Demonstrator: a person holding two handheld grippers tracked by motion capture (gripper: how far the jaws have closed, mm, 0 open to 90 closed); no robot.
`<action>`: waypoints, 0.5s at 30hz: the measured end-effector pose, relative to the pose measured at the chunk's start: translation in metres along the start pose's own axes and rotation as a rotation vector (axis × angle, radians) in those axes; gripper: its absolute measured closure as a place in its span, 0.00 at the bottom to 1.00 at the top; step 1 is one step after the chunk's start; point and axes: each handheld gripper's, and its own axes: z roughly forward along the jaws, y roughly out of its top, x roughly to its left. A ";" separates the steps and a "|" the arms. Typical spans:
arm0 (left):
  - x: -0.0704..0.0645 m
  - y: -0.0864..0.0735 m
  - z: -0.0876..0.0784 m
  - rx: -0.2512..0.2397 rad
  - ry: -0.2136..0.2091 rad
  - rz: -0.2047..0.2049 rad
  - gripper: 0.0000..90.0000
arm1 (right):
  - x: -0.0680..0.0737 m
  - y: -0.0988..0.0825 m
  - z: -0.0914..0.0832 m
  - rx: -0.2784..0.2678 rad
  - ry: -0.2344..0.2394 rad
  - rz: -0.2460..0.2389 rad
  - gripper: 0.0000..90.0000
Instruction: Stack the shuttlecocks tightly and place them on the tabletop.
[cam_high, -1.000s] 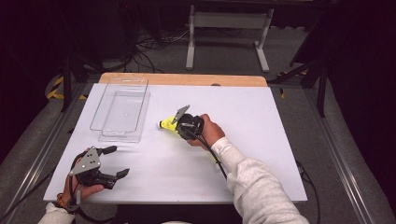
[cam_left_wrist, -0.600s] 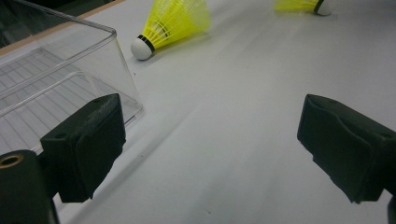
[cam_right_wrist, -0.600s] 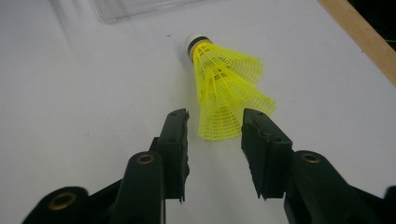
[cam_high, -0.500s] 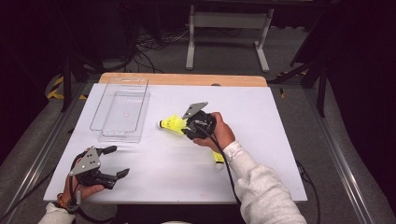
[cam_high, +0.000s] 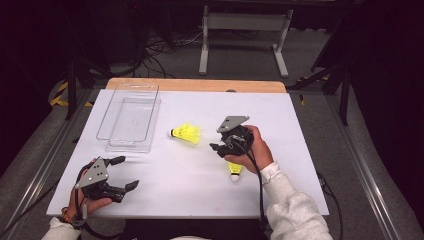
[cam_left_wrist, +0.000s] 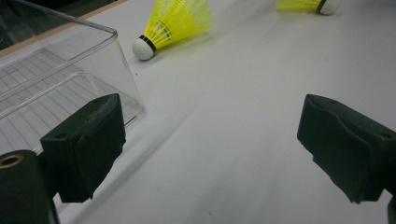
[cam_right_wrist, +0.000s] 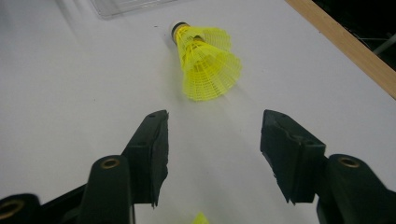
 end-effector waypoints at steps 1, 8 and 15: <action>0.000 0.000 0.000 0.000 0.001 0.000 0.10 | -0.001 -0.003 -0.002 -0.005 -0.003 0.007 0.44; -0.001 0.000 0.000 0.000 0.015 0.003 0.10 | -0.002 -0.018 -0.013 -0.022 -0.027 0.017 0.32; -0.002 0.002 0.000 -0.002 0.020 0.006 0.10 | -0.002 -0.028 -0.021 -0.013 -0.047 0.011 0.24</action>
